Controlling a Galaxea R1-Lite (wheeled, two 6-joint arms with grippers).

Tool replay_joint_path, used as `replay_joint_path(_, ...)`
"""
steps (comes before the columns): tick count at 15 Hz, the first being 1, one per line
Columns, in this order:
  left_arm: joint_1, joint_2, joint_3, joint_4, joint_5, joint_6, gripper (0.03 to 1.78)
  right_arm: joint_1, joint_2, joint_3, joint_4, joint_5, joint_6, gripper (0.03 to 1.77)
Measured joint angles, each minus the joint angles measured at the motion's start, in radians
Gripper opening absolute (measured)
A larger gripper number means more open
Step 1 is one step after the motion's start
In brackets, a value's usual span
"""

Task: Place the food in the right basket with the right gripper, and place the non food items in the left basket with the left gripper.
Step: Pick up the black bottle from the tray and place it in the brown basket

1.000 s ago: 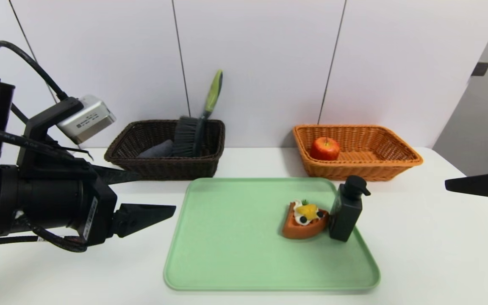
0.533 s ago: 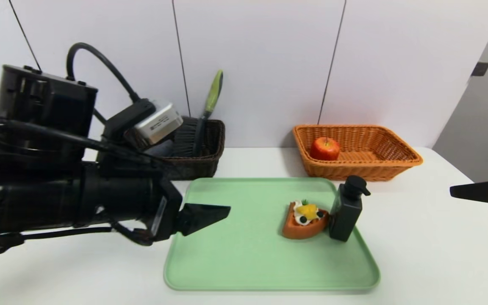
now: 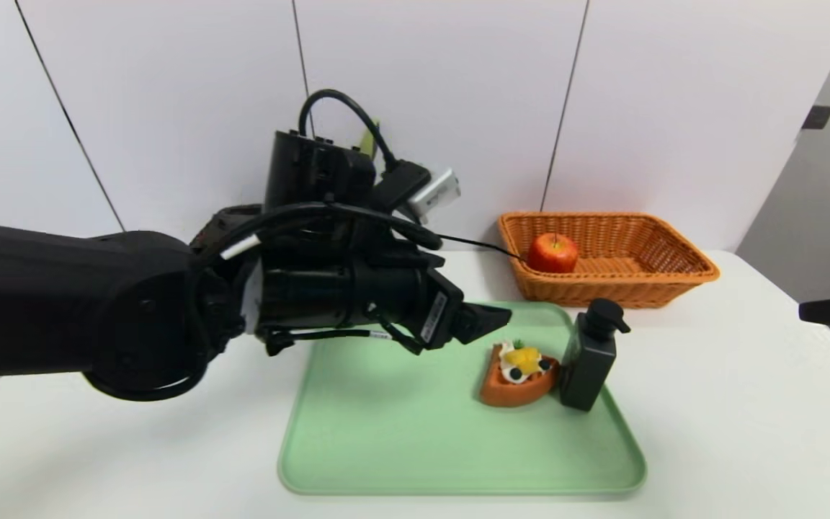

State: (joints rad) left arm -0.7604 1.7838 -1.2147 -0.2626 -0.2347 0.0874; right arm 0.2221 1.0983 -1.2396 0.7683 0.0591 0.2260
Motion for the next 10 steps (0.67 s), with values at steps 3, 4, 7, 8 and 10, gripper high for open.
replay_joint_path(3, -0.048, 0.088, -0.036, -0.065, 0.0, 0.002, 1.69, -0.04, -0.019, 0.003, 0.005, -0.007, 0.0, 1.7)
replay_joint_path(4, -0.067, 0.108, -0.04, -0.067, 0.0, 0.003, 1.69, -0.048, -0.025, 0.005, 0.007, -0.007, -0.001, 1.7)
replay_joint_path(7, -0.103, 0.156, -0.053, -0.09, 0.0, 0.001, 1.69, -0.063, -0.043, 0.014, 0.008, -0.006, 0.0, 1.7)
replay_joint_path(8, -0.112, 0.166, -0.054, -0.095, 0.0, 0.0, 1.69, -0.065, -0.048, 0.018, 0.009, -0.006, 0.0, 1.7)
replay_joint_path(10, -0.136, 0.182, -0.056, -0.097, 0.0, -0.003, 1.69, -0.067, -0.055, 0.025, 0.009, -0.007, 0.0, 1.7)
